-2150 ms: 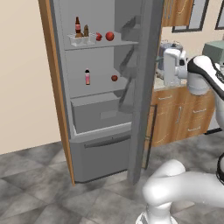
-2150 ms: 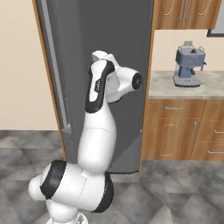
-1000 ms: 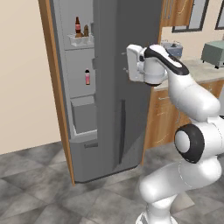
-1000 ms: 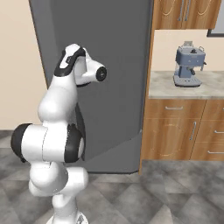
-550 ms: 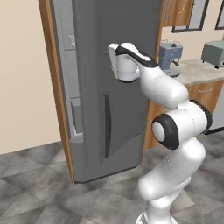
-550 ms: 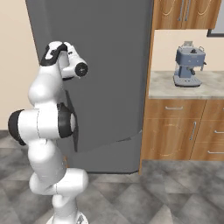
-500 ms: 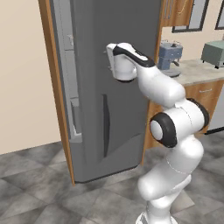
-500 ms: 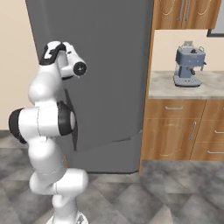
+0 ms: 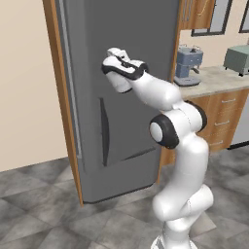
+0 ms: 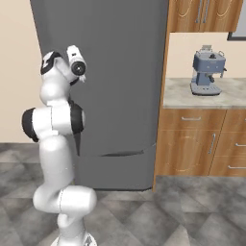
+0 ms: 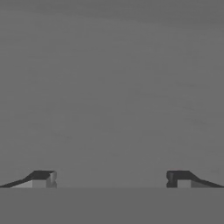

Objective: Place the tupperware on the top shelf of the fridge. Make space for the tupperware among the existing items by rearranging them on the shelves if needed. Close the fridge door when finished.

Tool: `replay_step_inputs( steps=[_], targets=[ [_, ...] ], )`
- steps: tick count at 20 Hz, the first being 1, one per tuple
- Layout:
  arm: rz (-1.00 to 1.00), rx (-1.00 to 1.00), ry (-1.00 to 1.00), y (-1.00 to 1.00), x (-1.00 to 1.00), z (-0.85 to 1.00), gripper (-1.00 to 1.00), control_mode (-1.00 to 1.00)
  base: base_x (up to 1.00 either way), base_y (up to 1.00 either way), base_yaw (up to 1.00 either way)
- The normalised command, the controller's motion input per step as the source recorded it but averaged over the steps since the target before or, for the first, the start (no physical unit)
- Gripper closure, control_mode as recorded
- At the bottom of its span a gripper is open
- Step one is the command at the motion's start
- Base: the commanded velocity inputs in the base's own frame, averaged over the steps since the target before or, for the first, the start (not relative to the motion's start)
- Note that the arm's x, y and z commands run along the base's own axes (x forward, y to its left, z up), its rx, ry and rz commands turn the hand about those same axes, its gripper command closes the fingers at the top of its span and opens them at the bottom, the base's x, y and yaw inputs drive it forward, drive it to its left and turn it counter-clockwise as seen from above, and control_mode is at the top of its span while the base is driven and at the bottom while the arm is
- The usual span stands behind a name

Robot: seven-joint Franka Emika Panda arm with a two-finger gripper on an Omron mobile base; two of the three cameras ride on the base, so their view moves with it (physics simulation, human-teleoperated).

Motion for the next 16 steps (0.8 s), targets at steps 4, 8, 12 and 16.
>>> replay_step_inputs(
  steps=[4, 8, 12, 16],
  targets=[
    [-0.15, 0.00, 0.17, 0.09, 0.57, 0.48, -1.00, -1.00, 0.00, 0.00, 0.00],
    [-0.18, -0.01, 0.18, 0.10, 0.60, 0.39, -1.00, -1.00, 0.00, 0.00, 0.00],
    [-0.16, -0.02, 0.20, 0.01, 0.53, -0.09, -1.00, -1.00, 0.00, 0.00, 0.00],
    [-0.08, -0.01, 0.10, 0.00, 0.37, -0.80, -1.00, -1.00, 0.00, 0.00, 0.00]
  ],
)
